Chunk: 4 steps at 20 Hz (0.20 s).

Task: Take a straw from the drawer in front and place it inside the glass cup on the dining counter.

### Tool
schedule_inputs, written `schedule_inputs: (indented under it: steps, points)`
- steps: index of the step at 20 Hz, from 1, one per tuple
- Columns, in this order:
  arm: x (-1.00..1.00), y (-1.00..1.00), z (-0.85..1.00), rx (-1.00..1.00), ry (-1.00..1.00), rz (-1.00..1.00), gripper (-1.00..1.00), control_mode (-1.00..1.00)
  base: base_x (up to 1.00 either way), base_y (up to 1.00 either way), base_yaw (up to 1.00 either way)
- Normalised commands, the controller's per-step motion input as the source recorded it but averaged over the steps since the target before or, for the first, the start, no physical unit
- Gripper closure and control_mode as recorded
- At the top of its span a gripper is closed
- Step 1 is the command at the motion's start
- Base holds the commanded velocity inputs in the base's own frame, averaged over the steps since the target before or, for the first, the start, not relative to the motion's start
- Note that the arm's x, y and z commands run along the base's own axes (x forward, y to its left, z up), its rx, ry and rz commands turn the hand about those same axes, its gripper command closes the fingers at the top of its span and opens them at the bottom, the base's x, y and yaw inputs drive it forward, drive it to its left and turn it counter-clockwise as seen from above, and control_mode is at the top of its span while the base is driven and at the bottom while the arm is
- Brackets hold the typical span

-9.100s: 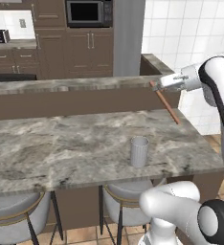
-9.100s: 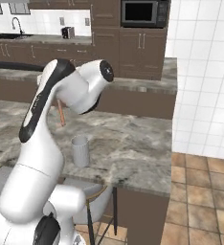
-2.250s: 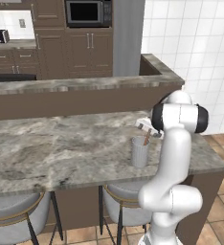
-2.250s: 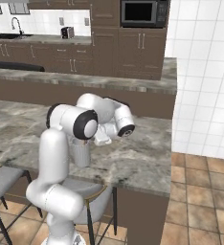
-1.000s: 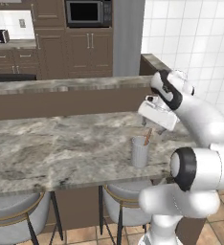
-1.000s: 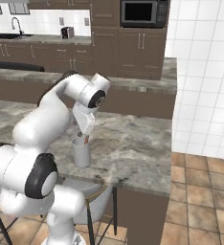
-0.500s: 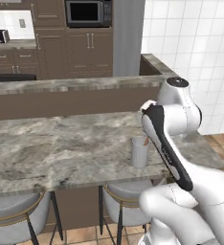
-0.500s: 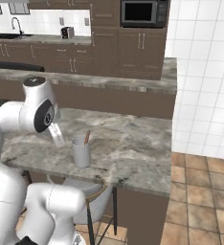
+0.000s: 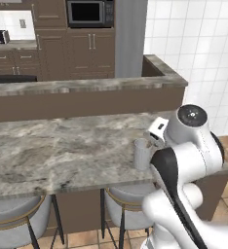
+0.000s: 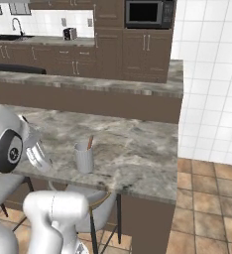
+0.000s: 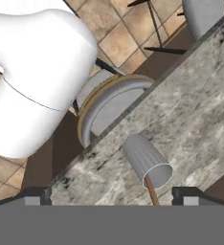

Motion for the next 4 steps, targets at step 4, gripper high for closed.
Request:
schedule_inputs:
  steps: [4]
  points:
    - [-0.5, 0.0, 0.39, 0.01, 0.14, 0.0, -1.0, -1.0, 0.0, 0.0, 0.0]
